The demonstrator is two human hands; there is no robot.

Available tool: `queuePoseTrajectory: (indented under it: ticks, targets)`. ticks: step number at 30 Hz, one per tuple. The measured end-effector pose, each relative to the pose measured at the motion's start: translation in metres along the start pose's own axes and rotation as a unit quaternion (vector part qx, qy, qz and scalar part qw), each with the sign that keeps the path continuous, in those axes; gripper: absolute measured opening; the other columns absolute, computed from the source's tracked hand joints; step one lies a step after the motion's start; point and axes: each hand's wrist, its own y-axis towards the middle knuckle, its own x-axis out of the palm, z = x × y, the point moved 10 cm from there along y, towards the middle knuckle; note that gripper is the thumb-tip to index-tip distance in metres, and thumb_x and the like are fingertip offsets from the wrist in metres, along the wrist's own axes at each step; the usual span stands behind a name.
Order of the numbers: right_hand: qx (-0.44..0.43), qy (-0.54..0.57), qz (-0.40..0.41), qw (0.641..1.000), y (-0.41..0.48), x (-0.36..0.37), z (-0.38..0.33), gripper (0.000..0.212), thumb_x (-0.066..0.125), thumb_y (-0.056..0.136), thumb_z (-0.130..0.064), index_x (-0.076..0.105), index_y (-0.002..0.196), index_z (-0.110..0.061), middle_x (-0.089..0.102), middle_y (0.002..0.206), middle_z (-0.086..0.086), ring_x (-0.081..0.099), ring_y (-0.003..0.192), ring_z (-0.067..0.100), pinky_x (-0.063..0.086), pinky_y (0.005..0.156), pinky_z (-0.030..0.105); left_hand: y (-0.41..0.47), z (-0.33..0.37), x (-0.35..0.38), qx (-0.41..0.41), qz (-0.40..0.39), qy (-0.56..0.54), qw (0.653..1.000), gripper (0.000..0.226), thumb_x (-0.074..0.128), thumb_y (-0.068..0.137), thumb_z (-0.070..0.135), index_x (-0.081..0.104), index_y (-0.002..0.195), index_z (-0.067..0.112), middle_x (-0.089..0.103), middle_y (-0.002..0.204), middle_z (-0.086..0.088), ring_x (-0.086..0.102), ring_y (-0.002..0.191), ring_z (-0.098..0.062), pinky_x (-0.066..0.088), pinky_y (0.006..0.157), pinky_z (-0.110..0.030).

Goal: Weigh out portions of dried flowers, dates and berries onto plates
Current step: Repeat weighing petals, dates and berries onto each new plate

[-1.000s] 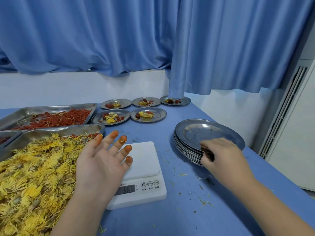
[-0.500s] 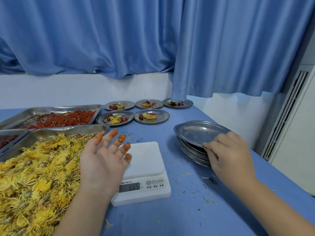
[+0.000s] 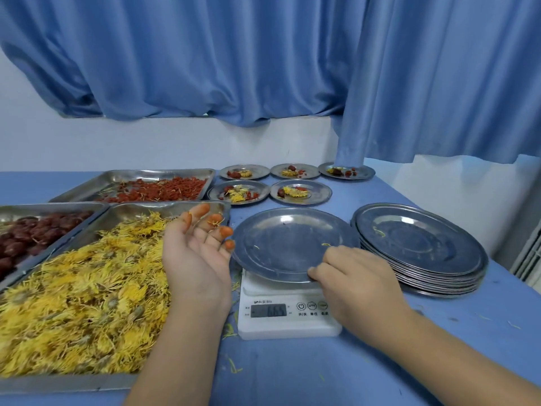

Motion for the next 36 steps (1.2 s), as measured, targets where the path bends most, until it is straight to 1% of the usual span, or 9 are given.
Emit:
queuePoseTrajectory:
  ticks: [7, 12, 14, 17, 21, 25, 28, 31, 36]
  targets:
    - [0.008, 0.033, -0.004, 0.999, -0.005, 0.003, -0.002, 0.029, 0.077, 0.048, 0.01, 0.062, 0.062, -0.011, 0.046, 0.058, 0.003, 0.043, 0.05, 0.024, 0.041, 0.043, 0.032, 0.0, -0.002, 0.003, -0.004, -0.014, 0.034, 0.999, 0.028, 0.041, 0.094, 0.031, 0.065, 0.092, 0.016, 0.062, 0.075, 0.002, 0.055, 0.064, -0.014, 0.038, 0.063, -0.029]
    - [0.023, 0.016, -0.058, 0.998, -0.007, 0.011, -0.001, 0.032, 0.08, 0.046, 0.006, 0.068, 0.065, -0.017, 0.055, 0.059, 0.0, 0.05, 0.05, 0.023, 0.042, 0.043, 0.029, -0.002, -0.003, 0.004, -0.006, -0.02, 0.054, 0.998, 0.027, 0.041, 0.095, 0.03, 0.064, 0.093, 0.016, 0.062, 0.075, 0.001, 0.056, 0.061, -0.012, 0.038, 0.062, -0.029]
    - [0.031, 0.025, -0.082, 0.996, -0.009, 0.014, -0.001, 0.028, 0.081, 0.052, 0.002, 0.07, 0.069, -0.017, 0.06, 0.064, -0.001, 0.054, 0.052, 0.023, 0.045, 0.045, 0.03, -0.002, -0.002, 0.004, -0.004, -0.022, 0.06, 0.998, 0.027, 0.041, 0.095, 0.03, 0.064, 0.093, 0.017, 0.062, 0.075, 0.002, 0.056, 0.06, -0.012, 0.039, 0.062, -0.029]
    - [0.029, 0.047, -0.107, 0.993, -0.009, 0.009, -0.004, 0.005, 0.075, 0.073, -0.015, 0.071, 0.075, -0.016, 0.064, 0.072, -0.002, 0.057, 0.053, 0.024, 0.048, 0.047, 0.032, -0.003, -0.002, 0.004, 0.0, -0.022, 0.063, 0.998, 0.027, 0.041, 0.095, 0.029, 0.064, 0.093, 0.016, 0.06, 0.077, 0.0, 0.055, 0.061, -0.013, 0.039, 0.061, -0.029]
    - [0.042, 0.124, -0.173, 0.976, -0.02, 0.002, -0.001, 0.017, 0.06, 0.087, -0.034, 0.07, 0.088, -0.021, 0.062, 0.082, -0.008, 0.06, 0.06, 0.018, 0.05, 0.05, 0.029, -0.003, -0.001, 0.003, 0.0, -0.022, 0.068, 0.997, 0.027, 0.041, 0.095, 0.029, 0.064, 0.095, 0.015, 0.058, 0.081, -0.001, 0.054, 0.062, -0.014, 0.038, 0.059, -0.028]
    - [0.081, 0.179, -0.261, 0.945, -0.037, 0.008, 0.016, 0.029, 0.049, 0.086, -0.052, 0.067, 0.084, -0.03, 0.058, 0.069, -0.015, 0.054, 0.061, 0.004, 0.05, 0.055, 0.029, -0.003, -0.001, 0.003, 0.002, -0.022, 0.082, 0.996, 0.025, 0.041, 0.095, 0.028, 0.063, 0.094, 0.015, 0.058, 0.081, -0.001, 0.054, 0.061, -0.014, 0.039, 0.057, -0.027]
    - [0.132, 0.182, -0.332, 0.916, -0.05, 0.024, 0.029, 0.04, 0.046, 0.08, -0.067, 0.064, 0.1, -0.037, 0.056, 0.063, -0.018, 0.052, 0.063, 0.0, 0.048, 0.063, 0.028, -0.004, -0.002, 0.005, 0.006, -0.024, 0.099, 0.995, 0.024, 0.041, 0.095, 0.028, 0.062, 0.095, 0.015, 0.058, 0.08, -0.001, 0.054, 0.06, -0.013, 0.038, 0.058, -0.027]
    - [0.139, 0.186, -0.357, 0.905, -0.057, 0.032, 0.029, 0.05, 0.042, 0.075, -0.073, 0.057, 0.109, -0.04, 0.054, 0.062, -0.018, 0.051, 0.063, -0.002, 0.044, 0.062, 0.022, -0.005, -0.003, 0.005, 0.005, -0.026, 0.105, 0.994, 0.024, 0.041, 0.095, 0.027, 0.062, 0.095, 0.015, 0.058, 0.079, 0.0, 0.053, 0.06, -0.012, 0.037, 0.057, -0.026]
    - [0.132, 0.185, -0.362, 0.904, -0.058, 0.033, 0.022, 0.052, 0.034, 0.077, -0.075, 0.046, 0.116, -0.044, 0.049, 0.064, -0.017, 0.047, 0.064, -0.003, 0.039, 0.059, 0.022, -0.004, -0.004, 0.006, 0.006, -0.025, 0.113, 0.993, 0.023, 0.043, 0.095, 0.027, 0.063, 0.095, 0.015, 0.06, 0.076, 0.002, 0.053, 0.059, -0.012, 0.038, 0.057, -0.026]
